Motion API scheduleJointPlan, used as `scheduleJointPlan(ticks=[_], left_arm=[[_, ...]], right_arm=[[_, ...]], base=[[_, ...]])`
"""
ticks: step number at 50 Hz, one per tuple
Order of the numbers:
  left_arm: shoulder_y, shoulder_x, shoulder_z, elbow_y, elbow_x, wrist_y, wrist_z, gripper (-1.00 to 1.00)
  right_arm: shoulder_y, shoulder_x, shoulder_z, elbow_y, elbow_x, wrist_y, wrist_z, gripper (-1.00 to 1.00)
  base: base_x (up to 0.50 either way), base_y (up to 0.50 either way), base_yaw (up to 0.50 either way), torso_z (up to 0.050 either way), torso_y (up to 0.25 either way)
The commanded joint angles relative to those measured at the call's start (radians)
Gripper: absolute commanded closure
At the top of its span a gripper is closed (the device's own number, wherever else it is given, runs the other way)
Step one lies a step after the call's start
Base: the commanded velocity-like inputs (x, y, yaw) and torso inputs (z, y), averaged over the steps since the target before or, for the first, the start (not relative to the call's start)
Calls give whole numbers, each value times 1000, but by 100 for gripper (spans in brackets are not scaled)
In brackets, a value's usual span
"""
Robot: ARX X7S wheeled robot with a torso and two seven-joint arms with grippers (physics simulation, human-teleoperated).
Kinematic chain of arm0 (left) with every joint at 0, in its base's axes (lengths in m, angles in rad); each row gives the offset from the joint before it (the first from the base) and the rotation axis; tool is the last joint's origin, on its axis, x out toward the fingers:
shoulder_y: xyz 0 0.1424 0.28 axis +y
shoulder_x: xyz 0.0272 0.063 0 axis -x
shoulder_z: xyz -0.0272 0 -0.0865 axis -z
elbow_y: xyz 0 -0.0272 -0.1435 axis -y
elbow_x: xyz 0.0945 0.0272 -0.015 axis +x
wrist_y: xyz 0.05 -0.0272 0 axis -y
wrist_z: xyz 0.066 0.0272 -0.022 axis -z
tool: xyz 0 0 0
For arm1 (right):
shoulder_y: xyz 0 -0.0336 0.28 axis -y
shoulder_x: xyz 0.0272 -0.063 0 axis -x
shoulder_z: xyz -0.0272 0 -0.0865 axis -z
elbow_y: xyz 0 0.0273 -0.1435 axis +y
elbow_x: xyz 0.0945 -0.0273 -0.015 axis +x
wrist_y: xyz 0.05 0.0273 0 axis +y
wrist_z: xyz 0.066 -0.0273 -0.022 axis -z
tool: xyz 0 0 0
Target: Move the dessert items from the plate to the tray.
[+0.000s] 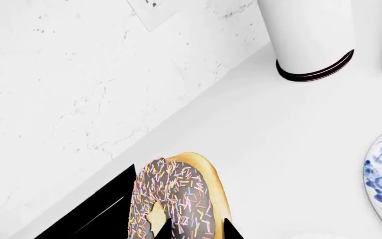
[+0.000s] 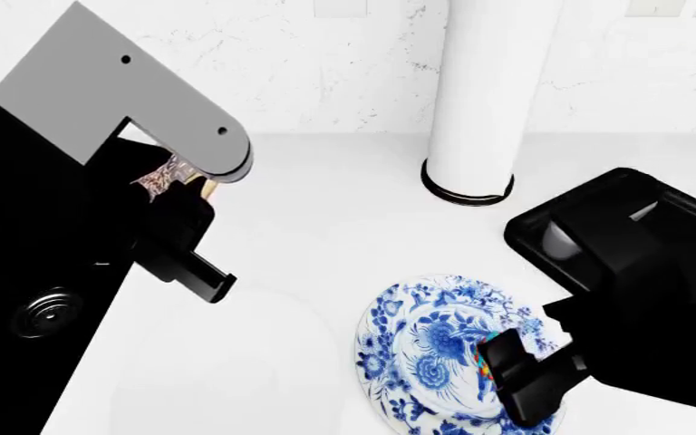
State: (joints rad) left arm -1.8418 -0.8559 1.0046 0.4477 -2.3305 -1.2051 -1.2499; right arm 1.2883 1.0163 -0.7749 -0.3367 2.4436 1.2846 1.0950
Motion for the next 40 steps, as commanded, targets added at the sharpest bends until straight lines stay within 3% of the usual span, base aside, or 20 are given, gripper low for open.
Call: scheduleJointPlan(ticks=[1, 40], left_arm=[[-9, 6, 5, -3, 3, 4, 0, 100], [10, 3, 17, 16, 59, 10, 12, 100]], right_arm=[[-49, 12, 15, -7, -45, 3, -39, -100], [-152, -17, 21, 0, -171, -5, -124, -100]], base=[[0, 0, 0, 0, 0], [0, 0, 0, 0, 0]])
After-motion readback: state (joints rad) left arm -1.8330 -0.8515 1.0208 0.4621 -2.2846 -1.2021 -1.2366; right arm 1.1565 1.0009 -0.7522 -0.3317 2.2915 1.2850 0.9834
